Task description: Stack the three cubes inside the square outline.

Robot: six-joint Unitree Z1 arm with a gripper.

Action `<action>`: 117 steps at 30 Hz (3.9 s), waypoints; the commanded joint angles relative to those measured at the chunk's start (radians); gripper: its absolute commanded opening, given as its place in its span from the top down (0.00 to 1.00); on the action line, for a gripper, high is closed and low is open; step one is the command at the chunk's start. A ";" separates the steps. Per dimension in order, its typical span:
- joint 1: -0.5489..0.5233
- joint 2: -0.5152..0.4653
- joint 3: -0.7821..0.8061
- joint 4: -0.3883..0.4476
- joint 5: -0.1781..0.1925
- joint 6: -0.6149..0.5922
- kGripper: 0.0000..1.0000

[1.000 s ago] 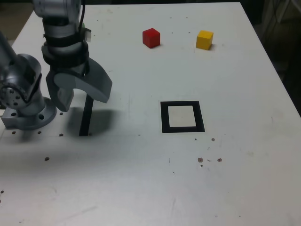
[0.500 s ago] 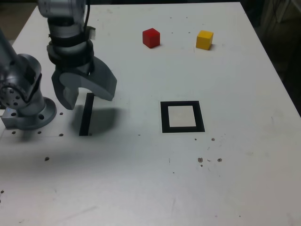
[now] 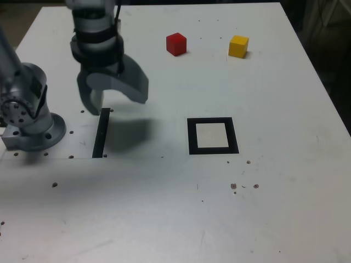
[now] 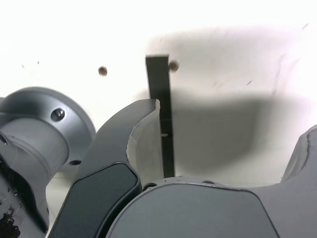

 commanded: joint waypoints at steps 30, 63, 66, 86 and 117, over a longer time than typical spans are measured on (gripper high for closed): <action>0.369 0.297 -0.448 0.186 0.040 0.248 0.04; 0.613 0.694 -1.016 0.420 0.044 0.396 0.05; 0.628 0.715 -1.050 0.435 0.043 0.400 0.05; 0.697 0.794 -1.185 0.509 0.015 0.388 0.05; 0.713 0.843 -1.223 0.568 -0.002 0.116 0.05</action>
